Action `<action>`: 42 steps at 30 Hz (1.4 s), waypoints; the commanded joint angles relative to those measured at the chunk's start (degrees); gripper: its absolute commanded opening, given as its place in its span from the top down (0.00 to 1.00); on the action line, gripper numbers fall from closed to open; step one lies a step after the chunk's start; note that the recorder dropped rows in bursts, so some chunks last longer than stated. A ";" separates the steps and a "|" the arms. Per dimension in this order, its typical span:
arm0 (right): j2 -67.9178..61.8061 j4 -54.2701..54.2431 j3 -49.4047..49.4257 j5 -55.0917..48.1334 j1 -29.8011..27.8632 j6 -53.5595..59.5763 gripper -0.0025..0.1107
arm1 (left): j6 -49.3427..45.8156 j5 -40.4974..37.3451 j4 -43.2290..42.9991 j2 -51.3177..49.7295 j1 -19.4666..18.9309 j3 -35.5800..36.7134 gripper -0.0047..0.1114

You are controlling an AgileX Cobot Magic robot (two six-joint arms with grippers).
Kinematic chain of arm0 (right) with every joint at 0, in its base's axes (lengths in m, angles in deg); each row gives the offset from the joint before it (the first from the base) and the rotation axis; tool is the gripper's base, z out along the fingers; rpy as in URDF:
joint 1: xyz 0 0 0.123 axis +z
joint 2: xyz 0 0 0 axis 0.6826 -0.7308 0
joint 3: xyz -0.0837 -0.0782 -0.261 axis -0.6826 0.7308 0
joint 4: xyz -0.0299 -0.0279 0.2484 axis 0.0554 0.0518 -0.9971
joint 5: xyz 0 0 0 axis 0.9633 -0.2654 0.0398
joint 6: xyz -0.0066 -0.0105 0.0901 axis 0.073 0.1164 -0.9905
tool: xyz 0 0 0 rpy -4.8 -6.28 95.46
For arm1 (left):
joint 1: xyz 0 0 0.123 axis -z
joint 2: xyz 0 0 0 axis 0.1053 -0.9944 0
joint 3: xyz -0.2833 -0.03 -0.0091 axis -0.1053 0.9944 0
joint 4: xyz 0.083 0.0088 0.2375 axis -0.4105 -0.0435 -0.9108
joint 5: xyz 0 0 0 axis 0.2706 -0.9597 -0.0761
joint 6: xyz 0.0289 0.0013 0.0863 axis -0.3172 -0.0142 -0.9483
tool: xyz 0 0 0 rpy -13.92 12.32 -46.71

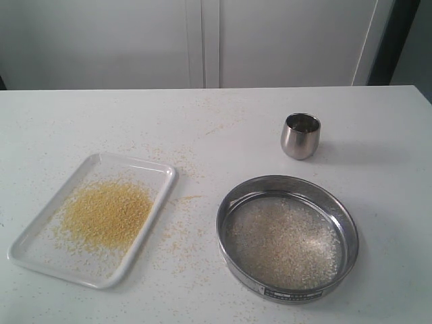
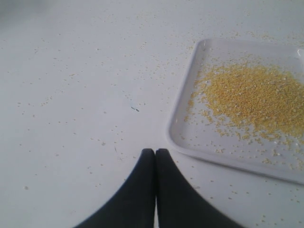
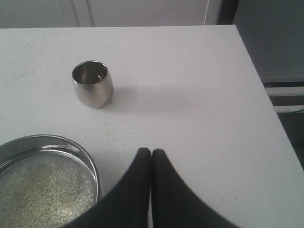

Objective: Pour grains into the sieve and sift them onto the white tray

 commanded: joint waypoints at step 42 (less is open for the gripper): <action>38.68 2.55 29.45 7.50 -0.36 -0.26 0.98 | 0.35 0.20 0.27 0.28 -0.19 0.28 0.96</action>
